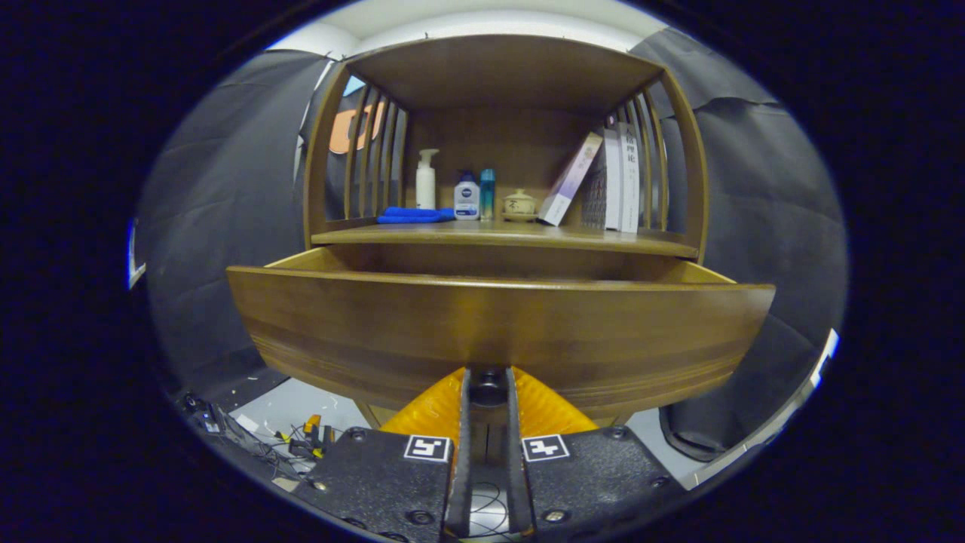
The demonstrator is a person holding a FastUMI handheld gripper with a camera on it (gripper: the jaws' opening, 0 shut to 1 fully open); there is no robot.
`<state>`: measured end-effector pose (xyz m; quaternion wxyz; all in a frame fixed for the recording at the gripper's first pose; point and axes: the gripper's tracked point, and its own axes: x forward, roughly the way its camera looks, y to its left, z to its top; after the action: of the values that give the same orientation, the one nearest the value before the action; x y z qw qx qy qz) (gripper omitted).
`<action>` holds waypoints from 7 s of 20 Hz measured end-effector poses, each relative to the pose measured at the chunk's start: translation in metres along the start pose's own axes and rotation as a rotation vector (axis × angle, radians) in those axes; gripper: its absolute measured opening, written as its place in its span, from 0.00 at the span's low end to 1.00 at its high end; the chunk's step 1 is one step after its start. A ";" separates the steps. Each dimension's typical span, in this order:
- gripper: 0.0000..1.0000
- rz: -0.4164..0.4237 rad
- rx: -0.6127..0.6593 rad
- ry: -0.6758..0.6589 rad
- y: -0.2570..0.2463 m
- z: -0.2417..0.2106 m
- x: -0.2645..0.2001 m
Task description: Pull open the drawer, take out the items inside it, and place them on the countertop above the cabinet.
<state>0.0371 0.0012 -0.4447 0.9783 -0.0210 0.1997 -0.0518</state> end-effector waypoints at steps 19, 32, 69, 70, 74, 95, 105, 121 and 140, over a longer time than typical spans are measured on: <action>0.22 0.078 0.012 0.102 0.008 -0.025 -0.053; 0.47 0.175 0.007 0.152 0.025 0.033 -0.086; 0.68 0.048 0.018 0.695 0.008 0.023 0.053; 0.63 0.039 0.019 0.700 0.007 0.023 0.054; 0.42 0.012 0.038 0.712 0.005 0.015 0.057; 0.20 0.035 0.103 0.544 -0.009 0.139 0.035; 0.20 0.009 0.070 0.491 -0.026 0.208 0.072; 0.20 -0.047 0.096 0.551 -0.033 0.245 0.172; 0.39 -0.067 0.085 0.528 -0.029 0.233 0.226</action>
<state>0.3325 -0.0478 -0.3162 0.8900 0.0277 0.4448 -0.0962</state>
